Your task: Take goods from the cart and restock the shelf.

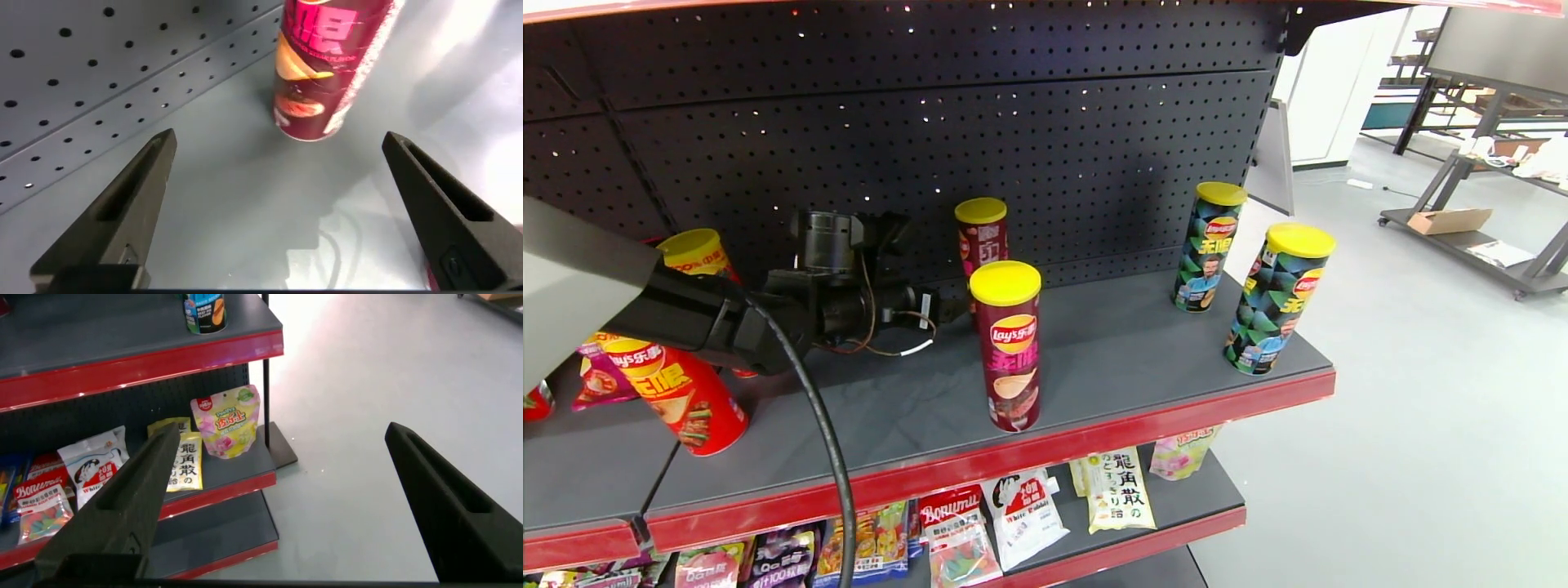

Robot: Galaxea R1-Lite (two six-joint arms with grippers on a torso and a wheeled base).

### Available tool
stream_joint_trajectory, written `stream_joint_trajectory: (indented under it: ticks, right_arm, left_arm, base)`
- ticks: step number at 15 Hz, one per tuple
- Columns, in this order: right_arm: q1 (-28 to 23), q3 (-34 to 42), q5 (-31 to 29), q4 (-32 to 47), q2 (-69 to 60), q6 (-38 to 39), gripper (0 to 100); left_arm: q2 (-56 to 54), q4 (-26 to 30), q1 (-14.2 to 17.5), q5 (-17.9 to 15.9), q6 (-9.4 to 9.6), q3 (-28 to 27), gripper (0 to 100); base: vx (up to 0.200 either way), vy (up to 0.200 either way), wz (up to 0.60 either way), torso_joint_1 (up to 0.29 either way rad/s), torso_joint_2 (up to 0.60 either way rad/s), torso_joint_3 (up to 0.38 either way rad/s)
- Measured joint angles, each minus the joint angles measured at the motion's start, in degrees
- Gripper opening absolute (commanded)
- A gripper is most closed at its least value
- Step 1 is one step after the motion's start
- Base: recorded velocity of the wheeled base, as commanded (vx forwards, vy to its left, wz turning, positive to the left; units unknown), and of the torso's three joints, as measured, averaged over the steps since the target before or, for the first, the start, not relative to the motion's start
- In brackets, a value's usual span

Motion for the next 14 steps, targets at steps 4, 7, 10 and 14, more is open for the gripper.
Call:
stream_joint_trajectory:
  ticks: [4, 7, 10, 14]
  right_arm:
    - [0.02, 0.0, -0.02, 0.0, 0.0, 0.0, 100]
    - [0.02, 0.0, -0.02, 0.0, 0.0, 0.0, 100]
    - [0.02, 0.0, -0.02, 0.0, 0.0, 0.0, 100]
    - [0.02, 0.0, -0.02, -0.02, 0.0, 0.0, 100]
  left_arm:
    - [-6.18, 2.66, 0.56, -1.15, 0.24, 5.81, 100]
    - [-14.45, 8.48, 1.16, -1.12, 0.54, 11.19, 100]
    - [-25.22, 13.65, 1.63, -1.17, 1.3, 18.16, 100]
    - [-45.51, 19.87, 3.62, -1.43, 2.57, 29.33, 100]
  base:
    - [0.0, 0.0, 0.0, 0.0, 0.0, 0.0]
    - [0.0, 0.0, 0.0, 0.0, 0.0, 0.0]
    - [0.0, 0.0, 0.0, 0.0, 0.0, 0.0]
    - [0.0, 0.0, 0.0, 0.0, 0.0, 0.0]
